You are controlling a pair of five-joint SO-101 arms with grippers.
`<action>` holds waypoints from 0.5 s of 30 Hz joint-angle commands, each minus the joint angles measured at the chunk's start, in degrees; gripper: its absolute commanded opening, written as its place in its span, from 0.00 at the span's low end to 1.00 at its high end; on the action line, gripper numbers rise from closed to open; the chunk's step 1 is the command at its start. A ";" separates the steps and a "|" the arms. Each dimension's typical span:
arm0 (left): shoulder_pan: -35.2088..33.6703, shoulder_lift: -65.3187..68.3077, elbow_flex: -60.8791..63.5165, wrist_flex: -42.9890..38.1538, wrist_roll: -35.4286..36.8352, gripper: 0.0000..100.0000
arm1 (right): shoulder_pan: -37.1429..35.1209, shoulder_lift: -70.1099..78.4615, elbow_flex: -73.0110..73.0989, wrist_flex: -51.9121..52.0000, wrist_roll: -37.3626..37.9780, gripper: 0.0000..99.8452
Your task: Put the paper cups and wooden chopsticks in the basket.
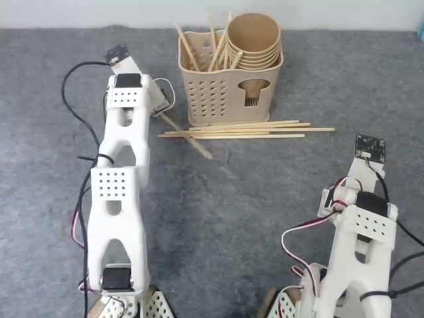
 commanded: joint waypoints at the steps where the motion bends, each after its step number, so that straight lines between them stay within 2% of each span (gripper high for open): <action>1: 1.41 2.55 -6.64 4.48 0.26 0.01 | 0.04 -0.84 -0.44 -1.01 0.18 0.24; 13: 1.32 5.10 -27.56 20.48 0.09 0.01 | 0.04 -0.84 -0.44 -1.10 0.18 0.24; 15: 0.70 4.92 -32.92 20.48 -0.09 0.01 | 0.04 -0.84 -0.44 -1.10 0.18 0.24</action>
